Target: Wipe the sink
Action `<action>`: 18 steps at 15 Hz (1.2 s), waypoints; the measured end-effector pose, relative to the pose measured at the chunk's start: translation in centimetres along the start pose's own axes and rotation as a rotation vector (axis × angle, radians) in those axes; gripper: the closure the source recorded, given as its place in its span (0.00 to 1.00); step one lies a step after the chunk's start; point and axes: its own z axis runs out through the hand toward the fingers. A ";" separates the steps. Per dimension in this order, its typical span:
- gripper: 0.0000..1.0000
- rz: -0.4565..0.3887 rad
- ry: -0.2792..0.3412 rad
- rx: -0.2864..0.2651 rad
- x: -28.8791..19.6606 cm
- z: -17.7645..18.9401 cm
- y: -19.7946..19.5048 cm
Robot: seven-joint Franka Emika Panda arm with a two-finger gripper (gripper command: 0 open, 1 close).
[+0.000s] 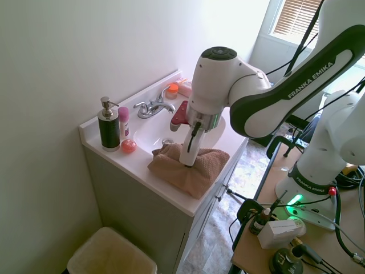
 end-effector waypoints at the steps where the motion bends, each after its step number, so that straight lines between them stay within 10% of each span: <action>1: 1.00 -0.001 -0.003 0.003 -0.5 -0.2 -0.2; 5: 1.00 -0.007 -0.017 0.015 -2.4 -1.6 -0.8; 6: 0.00 -0.008 -0.014 0.014 -2.4 -1.6 -0.8; 18: 0.00 0.000 0.028 -0.002 -0.5 -0.9 -0.4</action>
